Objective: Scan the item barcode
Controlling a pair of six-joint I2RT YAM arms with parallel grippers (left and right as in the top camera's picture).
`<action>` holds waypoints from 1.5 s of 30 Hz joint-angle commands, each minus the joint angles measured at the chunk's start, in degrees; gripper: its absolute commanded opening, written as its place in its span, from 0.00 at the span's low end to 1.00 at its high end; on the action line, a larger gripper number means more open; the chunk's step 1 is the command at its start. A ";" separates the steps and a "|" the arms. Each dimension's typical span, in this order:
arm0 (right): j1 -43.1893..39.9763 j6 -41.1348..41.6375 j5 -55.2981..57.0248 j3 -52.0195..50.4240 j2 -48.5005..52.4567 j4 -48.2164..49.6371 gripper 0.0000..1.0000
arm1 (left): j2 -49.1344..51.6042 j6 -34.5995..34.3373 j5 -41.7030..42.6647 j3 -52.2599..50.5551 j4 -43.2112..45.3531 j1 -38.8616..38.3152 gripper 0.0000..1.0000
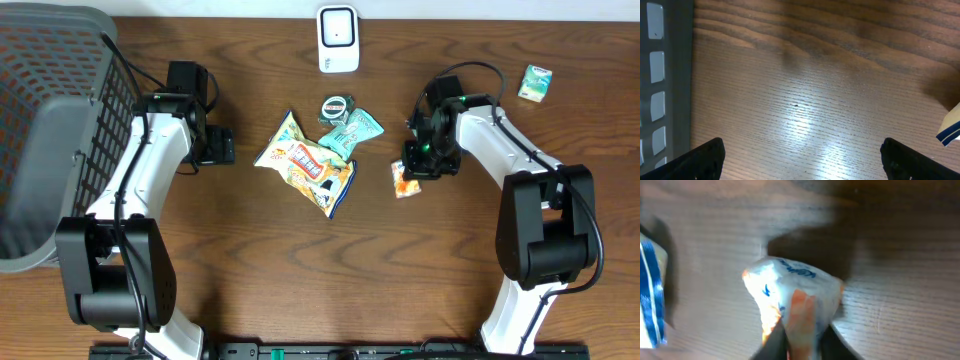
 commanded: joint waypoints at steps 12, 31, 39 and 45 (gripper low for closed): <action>-0.02 -0.72 2.01 5.92 -5.03 -6.12 0.64 | 0.04 0.33 -0.37 -0.17 -0.17 0.04 0.97; 2.67 -0.66 2.40 1.09 -6.23 -3.72 0.55 | 0.04 0.33 -0.35 -0.17 -0.17 0.04 0.98; 3.78 4.07 9.29 -3.69 -6.23 1.09 0.53 | 0.04 0.33 -0.35 -0.17 -0.17 0.04 0.98; 3.78 4.04 9.62 -4.70 -6.23 2.25 0.50 | 0.04 0.33 -0.37 -0.17 -0.17 0.04 0.98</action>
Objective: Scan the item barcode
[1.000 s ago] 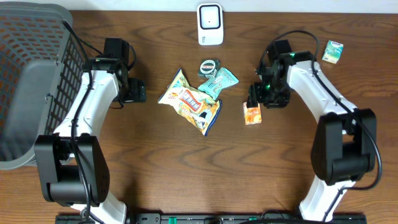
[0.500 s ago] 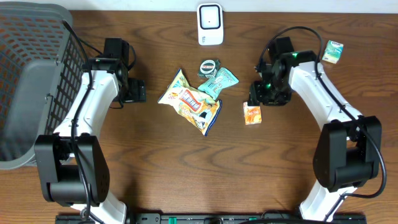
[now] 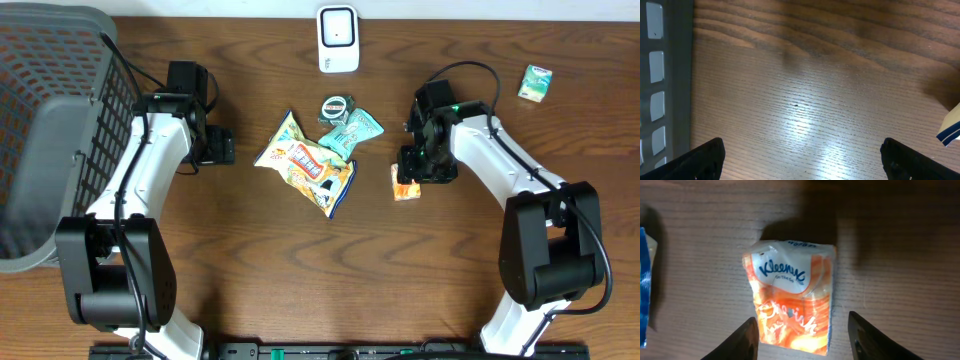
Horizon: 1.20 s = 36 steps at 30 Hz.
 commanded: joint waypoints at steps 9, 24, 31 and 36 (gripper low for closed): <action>0.33 1.49 0.94 -4.02 -0.55 3.91 0.47 | 0.04 0.33 -0.35 -0.17 -0.17 0.04 0.98; 0.37 2.10 6.56 -5.20 -0.55 4.68 0.41 | 0.04 0.33 -0.35 -0.17 -0.17 0.04 0.98; 0.37 2.08 6.51 -5.20 -0.55 4.24 0.31 | 0.04 0.33 -0.35 -0.17 -0.17 0.04 0.98; 0.37 2.08 6.47 -5.22 -0.55 4.28 0.02 | 0.04 0.33 -0.33 -0.17 -0.17 0.04 0.98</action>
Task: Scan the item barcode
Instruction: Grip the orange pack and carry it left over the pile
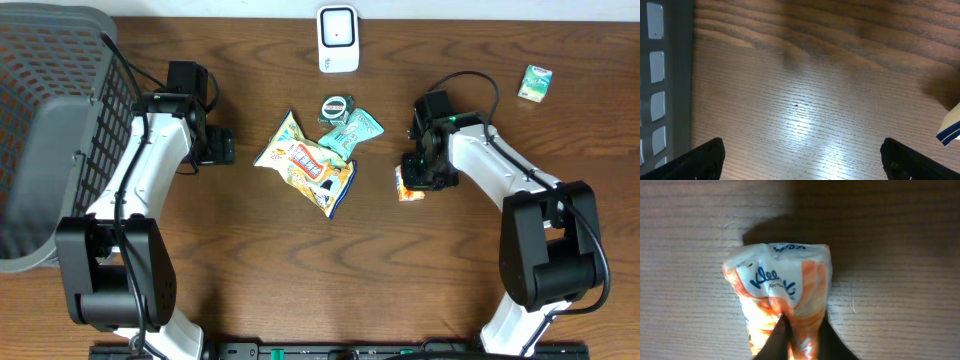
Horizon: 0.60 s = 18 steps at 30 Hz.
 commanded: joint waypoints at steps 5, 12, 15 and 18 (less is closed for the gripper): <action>0.22 -3.43 -2.58 -0.44 -0.31 0.09 0.01 | 0.04 0.33 -0.35 -0.17 -0.17 0.04 0.98; -4.72 -11.56 -26.36 0.46 -0.33 0.09 0.01 | 0.04 0.33 -0.37 -0.17 -0.17 0.04 0.98; -8.13 -15.02 -35.85 0.46 -0.33 -0.39 0.01 | 0.04 0.33 -0.35 -0.17 -0.17 0.04 0.97; -11.15 -19.19 -45.57 0.46 -0.33 -1.49 0.01 | 0.04 0.33 -0.37 -0.17 -0.17 0.04 0.98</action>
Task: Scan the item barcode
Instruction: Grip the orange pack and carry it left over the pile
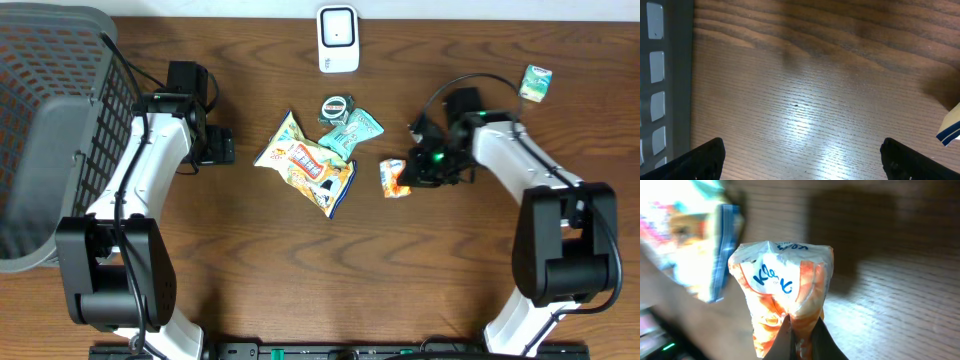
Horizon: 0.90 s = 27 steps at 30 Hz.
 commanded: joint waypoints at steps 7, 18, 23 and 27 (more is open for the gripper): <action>-5.73 -14.56 -31.80 0.44 -0.22 -1.70 0.01 | 0.04 0.33 -0.35 -0.17 -0.17 0.04 0.98; -5.79 -22.62 -54.01 0.46 -0.22 0.35 0.01 | 0.04 0.33 -0.33 -0.17 -0.17 0.04 0.98; -5.77 -22.53 -55.93 0.44 -0.22 3.15 0.01 | 0.04 0.33 -0.33 -0.17 -0.17 0.04 0.98; -5.68 -22.23 -55.93 0.44 -0.22 3.13 0.01 | 0.04 0.33 -0.35 -0.17 -0.17 0.04 0.98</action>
